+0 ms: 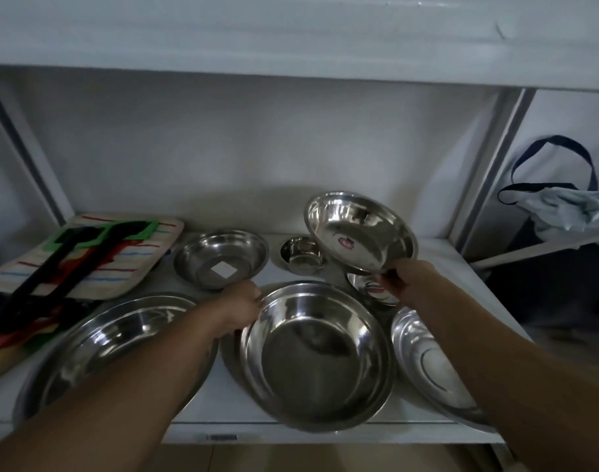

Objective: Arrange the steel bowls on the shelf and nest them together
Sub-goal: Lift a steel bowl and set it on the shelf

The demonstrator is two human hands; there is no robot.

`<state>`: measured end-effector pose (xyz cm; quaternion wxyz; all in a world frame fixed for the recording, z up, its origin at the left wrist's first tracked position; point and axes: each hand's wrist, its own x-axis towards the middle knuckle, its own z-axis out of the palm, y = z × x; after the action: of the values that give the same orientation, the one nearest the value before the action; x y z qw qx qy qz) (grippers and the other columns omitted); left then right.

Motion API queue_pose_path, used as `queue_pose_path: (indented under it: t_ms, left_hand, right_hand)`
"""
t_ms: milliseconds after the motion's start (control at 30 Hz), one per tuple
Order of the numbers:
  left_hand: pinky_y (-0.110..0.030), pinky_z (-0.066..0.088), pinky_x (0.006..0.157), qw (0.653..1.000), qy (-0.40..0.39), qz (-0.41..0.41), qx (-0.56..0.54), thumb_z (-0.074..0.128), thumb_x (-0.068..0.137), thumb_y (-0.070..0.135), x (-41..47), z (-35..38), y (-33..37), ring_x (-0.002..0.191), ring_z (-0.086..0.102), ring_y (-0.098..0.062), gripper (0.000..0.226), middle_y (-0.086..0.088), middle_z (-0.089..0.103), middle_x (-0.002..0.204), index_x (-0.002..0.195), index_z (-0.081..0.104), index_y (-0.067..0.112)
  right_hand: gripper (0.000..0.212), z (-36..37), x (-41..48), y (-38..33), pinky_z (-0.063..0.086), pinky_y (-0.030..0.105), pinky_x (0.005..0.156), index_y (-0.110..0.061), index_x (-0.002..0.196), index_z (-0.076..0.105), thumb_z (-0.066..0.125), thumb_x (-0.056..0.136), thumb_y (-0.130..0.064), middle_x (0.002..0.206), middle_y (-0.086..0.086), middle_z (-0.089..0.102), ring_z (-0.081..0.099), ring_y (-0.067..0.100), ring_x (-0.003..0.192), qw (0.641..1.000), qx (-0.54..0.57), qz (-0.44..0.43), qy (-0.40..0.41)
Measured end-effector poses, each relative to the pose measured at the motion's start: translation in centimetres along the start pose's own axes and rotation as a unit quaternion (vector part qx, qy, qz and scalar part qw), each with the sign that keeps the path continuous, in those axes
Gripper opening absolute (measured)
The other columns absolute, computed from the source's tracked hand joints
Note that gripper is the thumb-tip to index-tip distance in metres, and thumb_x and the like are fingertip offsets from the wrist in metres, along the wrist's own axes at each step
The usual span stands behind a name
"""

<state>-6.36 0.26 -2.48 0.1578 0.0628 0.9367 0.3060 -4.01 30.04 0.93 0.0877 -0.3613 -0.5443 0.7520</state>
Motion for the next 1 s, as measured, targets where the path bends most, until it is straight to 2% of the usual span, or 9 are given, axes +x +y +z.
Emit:
queue_pose_path:
  t_ms: [100, 200, 367, 467, 533, 600, 700, 967, 1000]
  left_hand:
    - [-0.030, 0.051, 0.051, 0.996, 0.026, -0.028, -0.077, 0.058, 0.090, -0.003, -2.1, -1.7, 0.8, 0.062, 0.064, -0.024, 0.017, -0.010, 0.065, 0.071, 0.076, 0.065, 0.006]
    - [-0.049, 0.063, 0.073, 0.979, 0.066, -0.039, -0.189, 0.061, 0.090, -0.002, -4.2, -4.2, 1.4, 0.080, 0.074, -0.042, 0.013, -0.032, 0.075, 0.094, 0.095, 0.072, -0.007]
    - [-0.020, 0.046, 0.028, 0.947, 0.130, -0.050, -0.291, 0.054, 0.098, -0.006, -9.1, -7.1, 3.0, 0.062, 0.062, -0.028, 0.019, -0.024, 0.068, 0.090, 0.115, 0.064, -0.004]
    - [-0.022, 0.050, 0.031, 0.938, 0.148, -0.054, -0.310, 0.055, 0.100, -0.004, -11.3, -8.0, 3.2, 0.065, 0.067, -0.031, 0.019, -0.027, 0.070, 0.101, 0.115, 0.063, -0.009]
    - [-0.030, 0.058, 0.041, 0.933, 0.158, -0.055, -0.319, 0.055, 0.100, 0.000, -12.1, -8.2, 3.0, 0.073, 0.073, -0.037, 0.020, -0.029, 0.074, 0.103, 0.113, 0.067, -0.009]
    - [-0.036, 0.064, 0.053, 0.930, 0.158, -0.051, -0.327, 0.054, 0.099, 0.002, -12.7, -8.5, 2.8, 0.077, 0.076, -0.039, 0.020, -0.027, 0.076, 0.100, 0.111, 0.069, -0.006]
    - [-0.036, 0.064, 0.057, 0.924, 0.137, -0.053, -0.353, 0.054, 0.096, -0.006, -13.5, -8.9, 2.3, 0.071, 0.074, -0.031, 0.020, -0.021, 0.076, 0.090, 0.107, 0.069, 0.000]
    - [-0.032, 0.063, 0.049, 0.900, 0.107, -0.081, -0.415, 0.048, 0.103, 0.002, -16.2, -11.2, -1.9, 0.062, 0.073, -0.020, 0.023, -0.009, 0.076, 0.075, 0.104, 0.069, 0.011]
    - [-0.031, 0.064, 0.048, 0.887, 0.128, -0.106, -0.432, 0.049, 0.104, 0.006, -16.7, -13.2, -6.4, 0.057, 0.074, -0.018, 0.022, -0.006, 0.076, 0.070, 0.100, 0.070, 0.010]
  right_hand:
    - [0.010, -1.3, -3.7, -2.3, 0.051, 0.024, 0.032, 0.009, 0.098, 0.062, 0.058, 0.090, 0.013, 0.075, 0.019, 0.062, 0.065, 0.023, 0.047, 0.999, -0.006, -0.029, -0.045]
    - [0.007, -3.1, -7.3, -4.6, 0.053, 0.022, 0.036, 0.008, 0.094, 0.061, 0.055, 0.097, 0.006, 0.077, 0.018, 0.066, 0.067, 0.023, 0.054, 0.993, -0.034, -0.037, -0.104]
    - [0.012, -3.9, -12.9, -5.8, 0.054, 0.019, 0.038, 0.010, 0.099, 0.065, 0.058, 0.098, 0.001, 0.062, 0.014, 0.074, 0.069, 0.016, 0.046, 0.977, -0.118, -0.044, -0.169]
    - [0.017, -3.2, -14.6, -5.1, 0.056, 0.021, 0.039, 0.014, 0.106, 0.065, 0.061, 0.096, 0.000, 0.075, 0.019, 0.072, 0.066, 0.022, 0.061, 0.969, -0.160, -0.046, -0.183]
    - [0.019, -2.7, -15.5, -4.2, 0.055, 0.021, 0.038, 0.015, 0.107, 0.065, 0.063, 0.095, 0.000, 0.077, 0.021, 0.071, 0.066, 0.022, 0.056, 0.965, -0.183, -0.050, -0.181]
    - [0.018, -2.2, -15.9, -3.2, 0.055, 0.022, 0.038, 0.016, 0.104, 0.066, 0.065, 0.094, 0.001, 0.081, 0.023, 0.070, 0.067, 0.021, 0.049, 0.963, -0.199, -0.068, -0.169]
    - [0.015, -2.0, -16.4, -2.1, 0.057, 0.023, 0.042, 0.013, 0.101, 0.068, 0.068, 0.091, 0.002, 0.087, 0.024, 0.070, 0.068, 0.025, 0.061, 0.961, -0.207, -0.108, -0.149]
    - [0.006, 0.7, -17.3, 0.7, 0.055, 0.021, 0.044, 0.003, 0.093, 0.074, 0.073, 0.088, -0.001, 0.073, 0.014, 0.073, 0.069, 0.017, 0.053, 0.954, -0.201, -0.101, -0.199]
    - [0.003, 5.7, -17.2, 3.4, 0.054, 0.020, 0.043, 0.001, 0.089, 0.073, 0.074, 0.087, -0.001, 0.073, 0.014, 0.071, 0.067, 0.017, 0.054, 0.948, -0.215, -0.094, -0.213]
